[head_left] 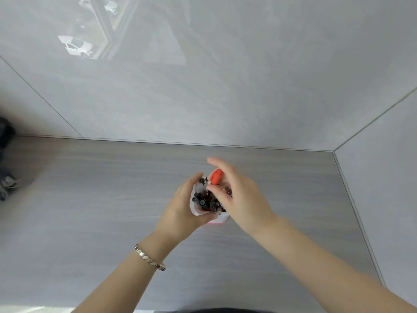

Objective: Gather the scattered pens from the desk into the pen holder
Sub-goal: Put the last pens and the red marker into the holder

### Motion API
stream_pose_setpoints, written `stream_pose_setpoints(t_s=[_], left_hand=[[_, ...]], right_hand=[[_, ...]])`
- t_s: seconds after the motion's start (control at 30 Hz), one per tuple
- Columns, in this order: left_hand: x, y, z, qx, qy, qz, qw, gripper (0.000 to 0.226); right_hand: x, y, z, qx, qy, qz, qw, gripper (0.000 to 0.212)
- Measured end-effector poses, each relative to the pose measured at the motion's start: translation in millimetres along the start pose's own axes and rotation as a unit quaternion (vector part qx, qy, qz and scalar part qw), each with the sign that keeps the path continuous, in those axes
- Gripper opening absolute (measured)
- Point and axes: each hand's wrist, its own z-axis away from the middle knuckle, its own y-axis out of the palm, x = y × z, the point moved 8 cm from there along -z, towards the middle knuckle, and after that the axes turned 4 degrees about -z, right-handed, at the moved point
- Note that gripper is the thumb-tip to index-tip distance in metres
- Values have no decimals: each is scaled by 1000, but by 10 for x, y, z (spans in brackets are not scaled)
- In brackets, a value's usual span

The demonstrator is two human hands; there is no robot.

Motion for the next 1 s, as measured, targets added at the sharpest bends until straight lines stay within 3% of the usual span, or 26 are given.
stream_pose_setpoints(t_s=[0.13, 0.23, 0.4, 0.57, 0.63, 0.73, 0.8, 0.9, 1.0], left_hand=[[31, 10, -15, 4, 0, 9, 1000, 92], [-14, 24, -16, -2, 7, 8, 1000, 95], [-11, 103, -31, -3, -3, 37, 999, 95], [44, 150, -44, -8, -33, 37, 999, 102], [8, 136, -40, -25, -36, 35, 998, 99], [-19, 105, -37, -57, -43, 27, 997, 89], [34, 33, -32, -78, -66, 36, 994, 88], [212, -233, -15, -96, -99, 69, 988, 74], [377, -709, -81, -103, -103, 99, 984, 65]], right_hand=[[-35, 64, 57, -65, -83, 106, 989, 15], [-84, -69, 94, -146, -109, 159, 970, 21], [-187, 41, 19, -95, -66, 200, 973, 23], [-326, 220, 265, 4, -37, 327, 944, 42], [-334, 200, 271, 37, -41, 297, 953, 47], [-329, 20, 107, 46, -4, 107, 993, 43], [-368, -111, -23, 28, 31, 12, 999, 30], [-482, -181, -217, 7, 90, 17, 996, 22], [-596, 87, -329, 104, 168, 68, 978, 23]])
